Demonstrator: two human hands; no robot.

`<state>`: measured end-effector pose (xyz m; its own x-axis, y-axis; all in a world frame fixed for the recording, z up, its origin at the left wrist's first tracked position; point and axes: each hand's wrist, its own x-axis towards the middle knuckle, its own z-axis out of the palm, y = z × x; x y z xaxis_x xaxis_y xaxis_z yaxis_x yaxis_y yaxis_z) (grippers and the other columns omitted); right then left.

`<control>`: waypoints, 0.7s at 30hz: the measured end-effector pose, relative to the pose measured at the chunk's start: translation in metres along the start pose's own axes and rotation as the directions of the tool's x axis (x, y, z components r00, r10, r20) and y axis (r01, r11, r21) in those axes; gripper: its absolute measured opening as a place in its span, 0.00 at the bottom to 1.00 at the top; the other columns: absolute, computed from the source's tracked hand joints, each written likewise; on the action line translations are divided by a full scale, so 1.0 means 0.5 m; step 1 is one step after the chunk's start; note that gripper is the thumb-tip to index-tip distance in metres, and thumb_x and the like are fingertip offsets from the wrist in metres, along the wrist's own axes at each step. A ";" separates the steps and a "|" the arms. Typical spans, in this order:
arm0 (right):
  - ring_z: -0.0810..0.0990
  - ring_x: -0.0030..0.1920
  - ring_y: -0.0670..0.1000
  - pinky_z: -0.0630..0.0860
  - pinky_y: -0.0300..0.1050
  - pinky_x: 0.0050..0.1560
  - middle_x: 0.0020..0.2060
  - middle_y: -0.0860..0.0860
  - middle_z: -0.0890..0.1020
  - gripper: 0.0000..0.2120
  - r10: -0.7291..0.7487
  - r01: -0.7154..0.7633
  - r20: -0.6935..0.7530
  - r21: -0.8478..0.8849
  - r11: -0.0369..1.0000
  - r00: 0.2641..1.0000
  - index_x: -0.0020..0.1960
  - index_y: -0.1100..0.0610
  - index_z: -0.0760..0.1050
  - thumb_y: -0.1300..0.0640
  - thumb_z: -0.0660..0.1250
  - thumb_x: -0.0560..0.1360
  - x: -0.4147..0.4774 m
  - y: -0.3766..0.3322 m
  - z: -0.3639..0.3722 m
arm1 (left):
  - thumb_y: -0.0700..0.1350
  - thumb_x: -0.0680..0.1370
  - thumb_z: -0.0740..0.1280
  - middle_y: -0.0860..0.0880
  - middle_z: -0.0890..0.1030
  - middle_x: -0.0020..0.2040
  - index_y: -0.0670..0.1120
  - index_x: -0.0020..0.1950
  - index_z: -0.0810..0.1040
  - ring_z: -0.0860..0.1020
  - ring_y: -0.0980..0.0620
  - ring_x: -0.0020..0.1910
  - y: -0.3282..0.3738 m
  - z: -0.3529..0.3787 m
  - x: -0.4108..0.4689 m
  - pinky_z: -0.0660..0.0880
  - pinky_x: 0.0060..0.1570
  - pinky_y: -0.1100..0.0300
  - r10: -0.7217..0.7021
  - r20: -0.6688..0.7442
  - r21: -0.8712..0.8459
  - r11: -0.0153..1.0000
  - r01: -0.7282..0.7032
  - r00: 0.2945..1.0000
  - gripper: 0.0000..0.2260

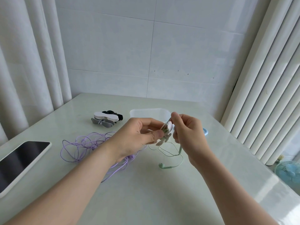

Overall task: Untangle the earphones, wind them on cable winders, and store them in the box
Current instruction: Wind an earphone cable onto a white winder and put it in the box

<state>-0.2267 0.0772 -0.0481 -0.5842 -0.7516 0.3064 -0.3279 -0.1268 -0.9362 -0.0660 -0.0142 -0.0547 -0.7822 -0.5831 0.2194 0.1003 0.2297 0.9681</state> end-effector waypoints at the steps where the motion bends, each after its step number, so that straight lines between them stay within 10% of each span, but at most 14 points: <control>1: 0.66 0.31 0.52 0.64 0.44 0.33 0.28 0.51 0.68 0.19 -0.020 0.019 -0.017 -0.056 0.998 1.000 0.38 0.56 0.78 0.48 0.66 0.83 0.002 0.006 -0.002 | 0.41 0.81 0.73 0.45 0.88 0.56 0.44 0.62 0.85 0.86 0.42 0.57 0.000 0.001 0.001 0.82 0.61 0.50 0.007 -0.014 -0.045 0.999 -0.008 1.000 0.11; 9: 0.70 0.28 0.47 0.62 0.41 0.31 0.23 0.41 0.73 0.17 -0.233 0.262 0.121 -0.495 0.829 0.965 0.37 0.44 0.74 0.51 0.63 0.85 0.003 0.036 0.013 | 0.46 0.75 0.74 0.40 0.88 0.51 0.39 0.58 0.85 0.88 0.43 0.49 0.008 -0.004 0.008 0.84 0.47 0.55 -0.014 -0.239 -0.323 0.944 -0.066 0.971 0.15; 21: 0.65 0.28 0.55 0.67 0.52 0.31 0.24 0.54 0.71 0.13 -0.420 0.580 0.442 -0.336 0.742 0.793 0.39 0.55 0.82 0.56 0.64 0.80 -0.049 -0.006 0.042 | 0.53 0.79 0.75 0.53 0.85 0.50 0.48 0.55 0.81 0.85 0.53 0.41 -0.019 -0.022 0.021 0.77 0.33 0.60 0.070 -0.510 0.031 0.998 -0.063 0.857 0.11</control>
<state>-0.1958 0.0826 -0.0564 0.0029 -0.8285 0.5599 -0.8317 -0.3129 -0.4587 -0.0685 -0.0312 -0.0605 -0.3494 -0.8814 0.3179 0.1306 0.2902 0.9480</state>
